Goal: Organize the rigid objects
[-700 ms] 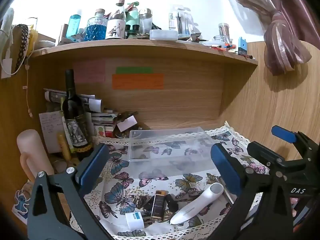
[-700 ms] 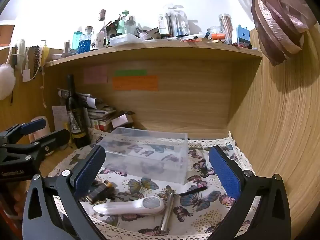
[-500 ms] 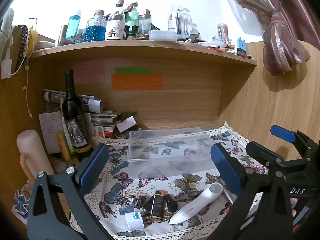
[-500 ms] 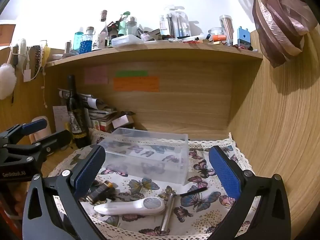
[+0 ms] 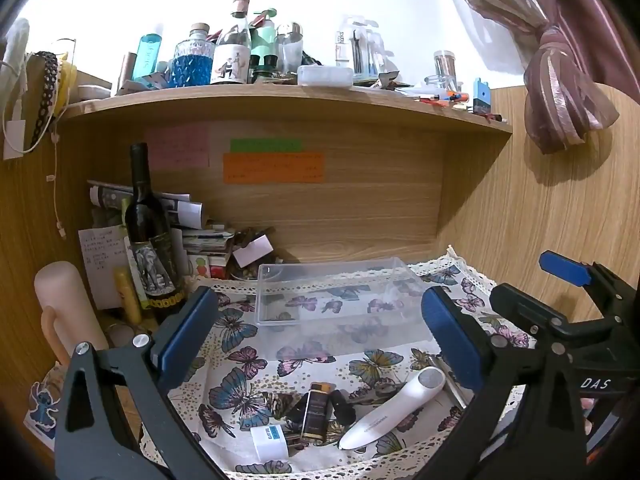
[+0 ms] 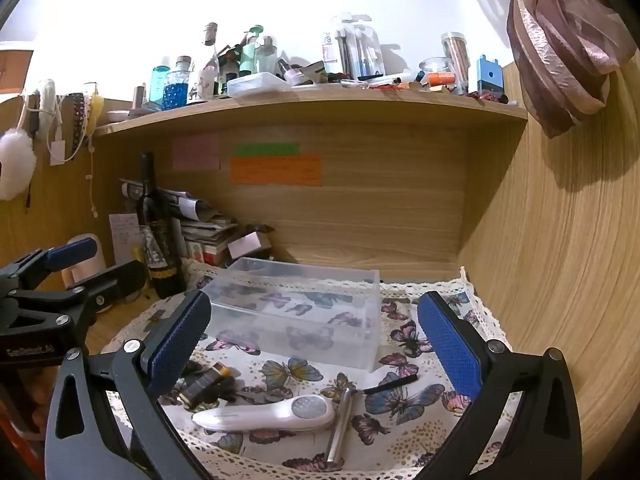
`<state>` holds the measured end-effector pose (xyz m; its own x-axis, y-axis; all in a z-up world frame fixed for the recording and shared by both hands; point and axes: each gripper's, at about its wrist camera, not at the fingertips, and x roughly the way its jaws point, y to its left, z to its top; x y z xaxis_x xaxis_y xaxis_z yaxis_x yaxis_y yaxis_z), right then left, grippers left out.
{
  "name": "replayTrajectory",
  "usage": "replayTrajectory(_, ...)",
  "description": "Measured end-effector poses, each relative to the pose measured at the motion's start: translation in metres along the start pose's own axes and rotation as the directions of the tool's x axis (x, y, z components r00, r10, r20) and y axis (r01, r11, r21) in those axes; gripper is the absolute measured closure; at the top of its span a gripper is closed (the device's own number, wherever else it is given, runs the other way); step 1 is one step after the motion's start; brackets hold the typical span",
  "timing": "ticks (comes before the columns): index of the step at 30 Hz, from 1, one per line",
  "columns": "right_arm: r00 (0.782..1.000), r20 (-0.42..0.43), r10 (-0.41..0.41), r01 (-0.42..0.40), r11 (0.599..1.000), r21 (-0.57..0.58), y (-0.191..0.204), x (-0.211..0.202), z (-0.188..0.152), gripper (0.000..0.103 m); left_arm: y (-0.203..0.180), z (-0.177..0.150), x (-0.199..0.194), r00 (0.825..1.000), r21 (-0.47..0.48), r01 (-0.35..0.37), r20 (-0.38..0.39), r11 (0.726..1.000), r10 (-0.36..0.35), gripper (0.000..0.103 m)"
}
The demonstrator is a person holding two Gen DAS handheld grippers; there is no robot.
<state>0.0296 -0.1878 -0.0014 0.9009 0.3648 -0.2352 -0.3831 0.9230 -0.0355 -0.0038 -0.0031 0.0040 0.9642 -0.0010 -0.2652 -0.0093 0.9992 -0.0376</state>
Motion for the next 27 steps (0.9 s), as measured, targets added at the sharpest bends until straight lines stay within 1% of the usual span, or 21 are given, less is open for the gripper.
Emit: replayTrajectory(27, 1.0, 0.006, 0.006, -0.006, 1.0, 0.005, 0.0003, -0.0011, 0.0025, 0.0, -0.0014, 0.0026, 0.0005, 1.0, 0.002, 0.01, 0.008, 1.0, -0.01, 0.0)
